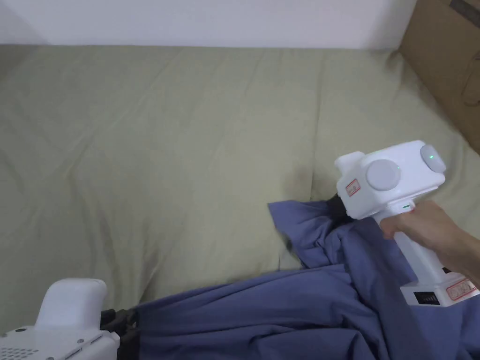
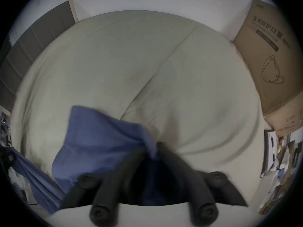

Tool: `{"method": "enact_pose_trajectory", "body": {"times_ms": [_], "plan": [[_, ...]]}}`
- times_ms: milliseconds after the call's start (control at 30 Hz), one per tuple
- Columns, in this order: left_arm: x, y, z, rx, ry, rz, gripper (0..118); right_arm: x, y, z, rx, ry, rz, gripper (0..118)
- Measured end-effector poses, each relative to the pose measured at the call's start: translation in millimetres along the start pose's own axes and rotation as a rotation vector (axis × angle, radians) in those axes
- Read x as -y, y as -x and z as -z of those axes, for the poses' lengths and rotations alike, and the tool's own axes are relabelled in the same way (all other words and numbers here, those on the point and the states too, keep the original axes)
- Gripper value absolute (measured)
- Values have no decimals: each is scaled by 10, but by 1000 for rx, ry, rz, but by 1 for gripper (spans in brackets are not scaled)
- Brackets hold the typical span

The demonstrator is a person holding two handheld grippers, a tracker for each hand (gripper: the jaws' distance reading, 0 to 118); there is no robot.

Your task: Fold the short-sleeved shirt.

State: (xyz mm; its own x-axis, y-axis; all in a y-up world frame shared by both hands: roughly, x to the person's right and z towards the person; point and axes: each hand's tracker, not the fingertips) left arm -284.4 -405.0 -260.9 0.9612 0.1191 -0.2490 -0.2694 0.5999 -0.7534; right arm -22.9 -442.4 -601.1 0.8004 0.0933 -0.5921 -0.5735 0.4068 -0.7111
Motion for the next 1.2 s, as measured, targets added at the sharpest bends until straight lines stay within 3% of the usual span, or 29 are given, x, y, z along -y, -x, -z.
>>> {"method": "enact_pose_trajectory", "body": {"times_ms": [33,67,133,300,433,533,667,800,933,1200], "plan": [[-7,0,-35,-3,-3,-3,1,19,22,-1,64,11,-11,3],[-10,3,-71,-5,-7,-3,1,13,44,-4,18,10,1,3],[-55,4,-142,-13,-16,-1,1,16,34,-90,24,10,26,3],[-198,78,-378,-31,-49,20,1,12,-296,-681,-47,-96,197,3],[-359,146,-676,-104,-113,51,1,48,-593,-1505,-14,-202,205,3],[-515,211,-930,-109,-158,59,1,121,-825,-2163,-27,-286,257,3],[-810,255,-1301,-158,-255,110,1,251,-1049,-2964,33,-382,268,3],[-1151,187,-1828,-144,-362,128,1,386,-1147,-3723,-13,-492,323,3],[-1498,-10,-2348,-195,-468,225,1,414,-1071,-4340,51,-577,279,3],[-2345,-55,-3136,-225,-629,190,1,155,-1124,-5195,67,-686,303,3]]}}
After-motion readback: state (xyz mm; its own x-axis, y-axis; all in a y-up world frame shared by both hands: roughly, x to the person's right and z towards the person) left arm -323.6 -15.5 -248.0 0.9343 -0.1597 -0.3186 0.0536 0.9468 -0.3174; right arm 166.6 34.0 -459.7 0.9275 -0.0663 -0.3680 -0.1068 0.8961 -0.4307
